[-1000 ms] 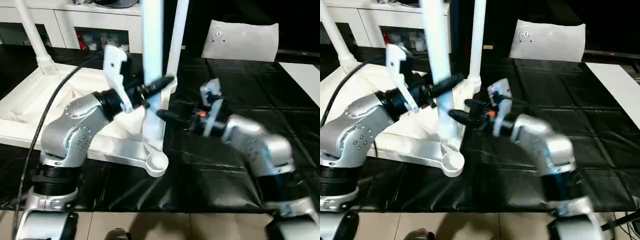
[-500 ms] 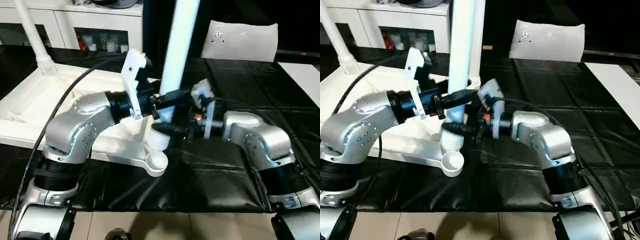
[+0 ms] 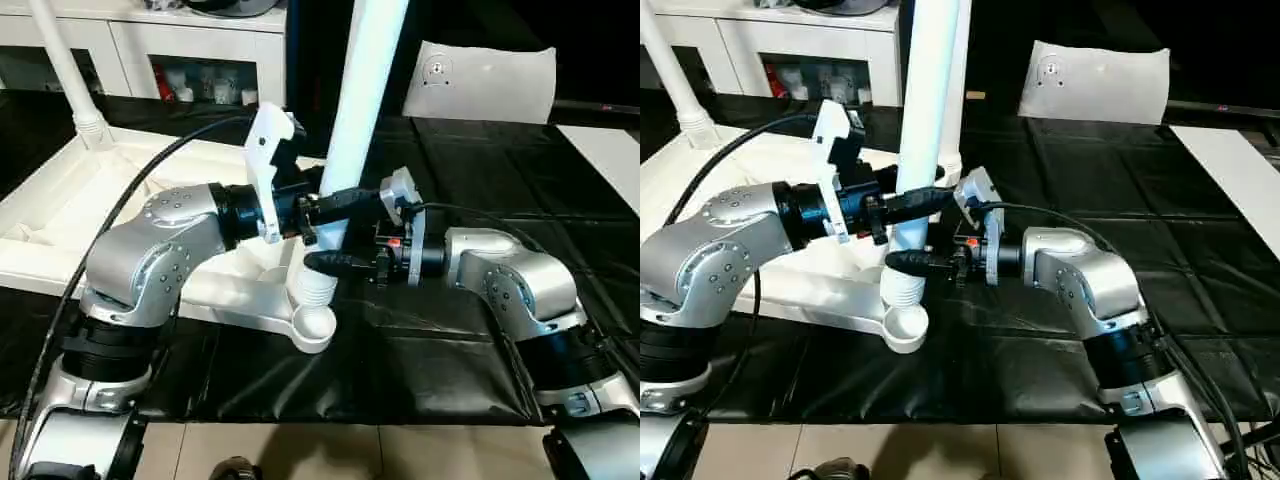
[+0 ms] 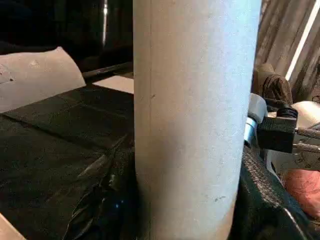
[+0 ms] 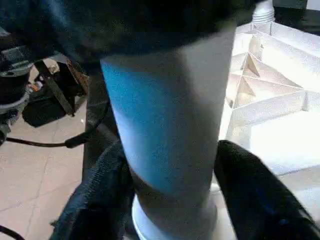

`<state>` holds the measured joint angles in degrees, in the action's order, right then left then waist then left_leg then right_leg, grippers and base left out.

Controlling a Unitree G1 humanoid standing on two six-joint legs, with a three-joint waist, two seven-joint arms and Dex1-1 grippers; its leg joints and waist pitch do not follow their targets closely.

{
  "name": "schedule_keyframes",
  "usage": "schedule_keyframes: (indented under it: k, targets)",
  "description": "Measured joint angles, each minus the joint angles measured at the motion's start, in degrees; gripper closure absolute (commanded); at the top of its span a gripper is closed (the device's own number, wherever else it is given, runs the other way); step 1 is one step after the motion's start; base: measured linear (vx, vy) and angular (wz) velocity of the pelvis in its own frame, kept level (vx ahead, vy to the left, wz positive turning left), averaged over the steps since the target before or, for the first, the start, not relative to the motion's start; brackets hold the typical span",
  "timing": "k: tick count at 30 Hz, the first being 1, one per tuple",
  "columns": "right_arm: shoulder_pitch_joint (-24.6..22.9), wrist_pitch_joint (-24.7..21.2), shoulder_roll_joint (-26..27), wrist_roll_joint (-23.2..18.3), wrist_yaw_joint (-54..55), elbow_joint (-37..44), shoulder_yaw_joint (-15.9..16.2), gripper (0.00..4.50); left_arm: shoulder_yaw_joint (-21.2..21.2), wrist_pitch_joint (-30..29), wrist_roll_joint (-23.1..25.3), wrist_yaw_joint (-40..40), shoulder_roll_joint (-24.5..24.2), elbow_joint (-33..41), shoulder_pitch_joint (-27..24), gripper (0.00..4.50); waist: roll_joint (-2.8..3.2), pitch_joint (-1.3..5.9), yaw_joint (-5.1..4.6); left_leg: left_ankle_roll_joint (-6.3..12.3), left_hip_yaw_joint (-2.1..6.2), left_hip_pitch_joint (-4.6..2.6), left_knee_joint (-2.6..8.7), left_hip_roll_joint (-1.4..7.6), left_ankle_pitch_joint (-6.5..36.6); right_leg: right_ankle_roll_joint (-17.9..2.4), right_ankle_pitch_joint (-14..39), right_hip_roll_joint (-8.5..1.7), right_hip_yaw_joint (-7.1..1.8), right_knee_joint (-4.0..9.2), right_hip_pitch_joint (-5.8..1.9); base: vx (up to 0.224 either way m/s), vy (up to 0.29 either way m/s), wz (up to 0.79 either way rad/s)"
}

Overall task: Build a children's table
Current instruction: Pick table leg

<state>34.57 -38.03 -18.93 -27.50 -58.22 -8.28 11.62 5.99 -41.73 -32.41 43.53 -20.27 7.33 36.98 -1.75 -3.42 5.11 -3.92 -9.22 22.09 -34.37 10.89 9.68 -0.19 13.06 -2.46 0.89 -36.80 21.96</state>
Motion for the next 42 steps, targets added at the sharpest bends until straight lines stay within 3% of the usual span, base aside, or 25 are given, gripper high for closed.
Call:
schedule_keyframes:
  k: [9,15,20,34,35,38,39,42]
  targets:
    - [1.7,-0.1,0.4,0.0,-0.4,-1.6,-0.5,1.11,-0.1,-0.2,0.1,0.1,0.2,0.0,0.5,2.65,-0.02,-0.01,0.01,0.0,-0.12,0.0,-0.01,0.0,0.0,0.0,0.0,0.0,0.0,-0.01,0.0,0.0,0.0,0.0]
    - [1.7,0.0,0.5,0.0,-0.9,-2.1,-0.9,1.07,-0.1,-0.4,0.1,0.8,0.4,0.0,0.5,2.65,-0.02,-0.01,0.0,0.0,-0.14,0.0,-0.01,0.01,0.0,0.0,0.0,0.0,0.0,-0.03,0.0,0.0,0.0,0.0]
    - [1.7,0.0,0.7,-0.9,-2.0,-1.8,-1.4,1.68,-1.3,-1.0,-1.4,0.7,1.3,-0.1,0.5,2.65,-0.02,-0.01,-0.01,0.01,-0.21,-0.01,-0.03,0.01,0.0,0.0,0.0,-0.01,0.0,-0.04,0.0,0.0,0.0,0.0]
    - [1.7,0.0,1.7,-1.4,-1.7,-1.4,-2.1,2.54,-3.4,-1.8,-1.8,-0.5,2.7,-0.4,0.5,2.65,-0.03,-0.01,0.01,0.02,-0.27,-0.01,-0.07,0.03,0.0,0.0,0.0,-0.02,0.0,-0.1,0.0,0.0,0.0,0.0]
    - [1.7,0.1,1.7,-1.4,-1.7,-1.4,-2.1,2.54,-3.7,-2.1,-2.0,-0.8,2.9,-0.6,0.5,2.09,-0.03,-0.01,0.0,0.02,-0.27,-0.01,-0.07,0.02,0.0,0.0,0.0,-0.02,0.0,-0.1,0.0,0.0,0.0,0.0]
    - [1.6,0.1,1.7,-1.0,-0.6,-1.4,-2.3,2.59,-5.6,-2.7,-3.5,-2.1,4.0,-1.5,0.5,1.89,-0.07,-0.03,0.0,0.02,-0.28,-0.01,-0.08,0.03,0.0,0.0,0.0,-0.02,0.0,-0.11,0.0,0.0,0.0,0.0]
    - [1.6,0.1,1.7,-0.9,-0.4,-1.4,-2.3,2.59,-6.2,-3.0,-4.1,-2.4,4.2,-1.5,0.5,1.6,-0.08,-0.04,0.0,0.02,-0.28,-0.01,-0.08,0.03,0.0,0.0,0.0,-0.02,0.0,-0.11,0.01,0.0,0.0,0.0]
    - [1.0,0.0,1.9,-0.1,0.2,-1.7,-1.9,2.6,-8.9,-2.9,-6.2,-3.1,5.2,-1.5,2.3,1.48,-0.16,-0.07,0.03,0.02,-0.28,0.0,-0.08,0.04,0.0,0.0,0.0,-0.02,0.01,-0.11,0.01,0.0,0.0,0.0]
